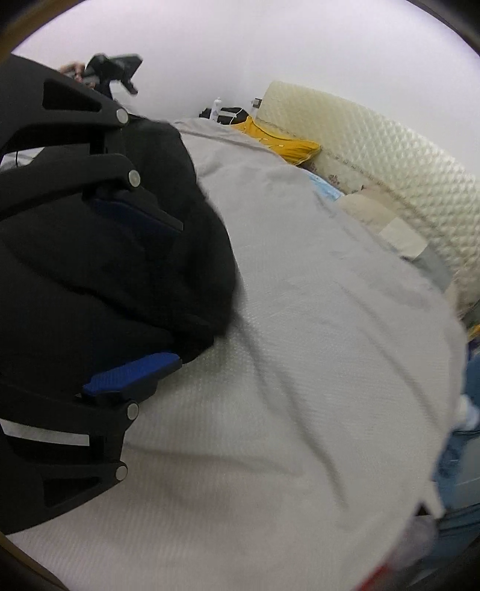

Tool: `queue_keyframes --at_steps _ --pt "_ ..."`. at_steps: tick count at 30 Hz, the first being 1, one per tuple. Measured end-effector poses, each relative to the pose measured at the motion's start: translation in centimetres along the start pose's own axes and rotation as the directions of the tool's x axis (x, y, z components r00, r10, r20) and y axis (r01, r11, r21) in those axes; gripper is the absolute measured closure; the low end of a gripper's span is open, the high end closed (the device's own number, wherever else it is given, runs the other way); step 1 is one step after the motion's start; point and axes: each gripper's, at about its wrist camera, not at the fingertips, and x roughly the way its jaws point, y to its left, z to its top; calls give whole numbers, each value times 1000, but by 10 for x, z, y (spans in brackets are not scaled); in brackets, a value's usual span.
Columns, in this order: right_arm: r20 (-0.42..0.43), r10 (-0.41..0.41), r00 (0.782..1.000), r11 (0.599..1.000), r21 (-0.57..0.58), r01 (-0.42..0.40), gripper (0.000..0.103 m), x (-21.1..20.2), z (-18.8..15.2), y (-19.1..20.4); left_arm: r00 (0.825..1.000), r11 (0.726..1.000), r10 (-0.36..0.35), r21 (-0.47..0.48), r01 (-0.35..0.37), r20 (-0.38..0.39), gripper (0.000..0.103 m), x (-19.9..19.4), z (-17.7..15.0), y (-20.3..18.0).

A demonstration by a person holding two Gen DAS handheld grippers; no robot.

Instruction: Fold large clothes

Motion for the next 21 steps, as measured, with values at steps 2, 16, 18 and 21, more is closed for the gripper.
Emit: queue_keyframes --at_steps 2,16,18,21 --pt "32 -34 999 997 -68 36 36 -14 -7 21 998 994 35 101 -41 60 28 -8 -14 -30" --pt "202 -100 974 897 -406 176 25 97 -98 165 953 824 224 482 -298 206 27 144 -106 -133" --pt "238 -140 961 866 -441 236 24 116 -105 171 937 801 273 488 -348 220 27 166 -107 -125" --pt "287 -163 944 837 -467 287 24 126 -112 169 926 792 277 485 -370 254 27 170 -105 -122"
